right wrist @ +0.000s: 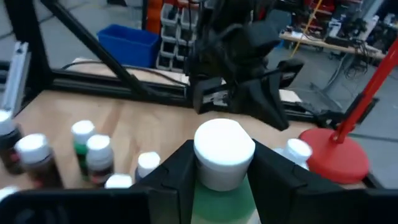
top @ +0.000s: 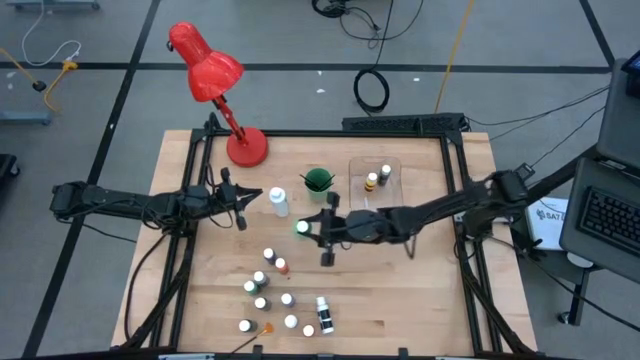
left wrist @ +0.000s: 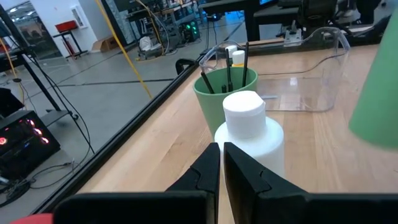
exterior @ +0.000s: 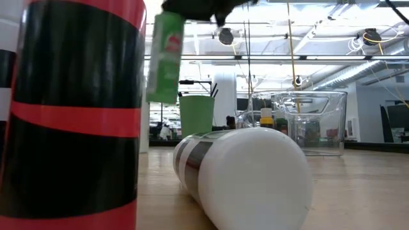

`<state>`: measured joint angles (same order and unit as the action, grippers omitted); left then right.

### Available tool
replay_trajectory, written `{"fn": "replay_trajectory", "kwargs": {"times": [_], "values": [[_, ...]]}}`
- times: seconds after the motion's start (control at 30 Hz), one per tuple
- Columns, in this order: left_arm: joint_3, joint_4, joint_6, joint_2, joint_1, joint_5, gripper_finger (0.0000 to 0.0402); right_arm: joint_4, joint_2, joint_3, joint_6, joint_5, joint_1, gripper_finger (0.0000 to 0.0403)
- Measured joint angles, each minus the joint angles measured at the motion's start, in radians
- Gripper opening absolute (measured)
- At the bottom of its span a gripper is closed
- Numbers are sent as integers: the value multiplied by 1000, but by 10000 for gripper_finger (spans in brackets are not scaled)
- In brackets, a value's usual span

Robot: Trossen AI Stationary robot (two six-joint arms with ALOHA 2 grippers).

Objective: Pick & Place Paint Supplies
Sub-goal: Put the light green paint bottle into the transparent bin

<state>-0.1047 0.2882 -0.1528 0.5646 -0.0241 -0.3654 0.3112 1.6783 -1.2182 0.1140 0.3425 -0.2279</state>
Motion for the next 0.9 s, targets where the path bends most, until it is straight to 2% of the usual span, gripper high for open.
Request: {"fn": "replay_trajectory", "kwargs": {"times": [0.1,0.23,0.37,0.43,0.63,0.77,0.9], "values": [[0,0,0,0,0,0,26,-70,-99,0,50,78,-17,110],[0,0,1,0,0,0,26,-163,-258,-1,133,275,-22,110],[0,0,2,0,0,0,26,-266,-372,23,130,445,9,110],[0,0,1,0,0,0,26,-280,-410,65,104,493,38,110],[0,0,1,0,0,0,26,-248,-447,215,-9,492,137,110],[0,0,0,0,0,0,26,-111,-445,344,-26,471,198,110],[0,0,0,0,0,0,26,47,-446,454,-55,399,261,110]]}}
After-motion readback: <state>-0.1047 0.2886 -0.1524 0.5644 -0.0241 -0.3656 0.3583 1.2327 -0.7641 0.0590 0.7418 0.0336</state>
